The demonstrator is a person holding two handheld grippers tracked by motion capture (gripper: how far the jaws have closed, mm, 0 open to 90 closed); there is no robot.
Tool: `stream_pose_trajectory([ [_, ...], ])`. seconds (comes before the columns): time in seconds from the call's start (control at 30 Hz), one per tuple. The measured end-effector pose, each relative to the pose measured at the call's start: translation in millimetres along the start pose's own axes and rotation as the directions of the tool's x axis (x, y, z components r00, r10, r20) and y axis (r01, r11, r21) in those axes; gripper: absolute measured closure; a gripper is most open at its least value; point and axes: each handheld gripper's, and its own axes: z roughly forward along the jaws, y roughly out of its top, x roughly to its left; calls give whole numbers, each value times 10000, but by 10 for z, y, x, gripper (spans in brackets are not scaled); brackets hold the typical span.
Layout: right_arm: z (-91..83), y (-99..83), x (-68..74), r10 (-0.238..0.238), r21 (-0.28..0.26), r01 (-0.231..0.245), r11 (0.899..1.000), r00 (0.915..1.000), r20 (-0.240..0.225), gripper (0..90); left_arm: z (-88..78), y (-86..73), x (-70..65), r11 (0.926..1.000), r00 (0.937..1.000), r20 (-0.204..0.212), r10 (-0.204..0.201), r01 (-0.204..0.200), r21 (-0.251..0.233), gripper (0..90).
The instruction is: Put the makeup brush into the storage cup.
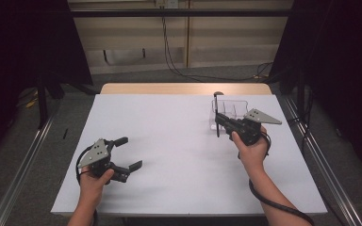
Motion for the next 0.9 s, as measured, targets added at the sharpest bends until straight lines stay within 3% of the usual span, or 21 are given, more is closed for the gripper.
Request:
stream_pose_trajectory([
  [0.9,39,93,-86,16,-420,-3,9991,9995,309,843,4,-4,4,10000,10000,30,13,-13,37,0],
])
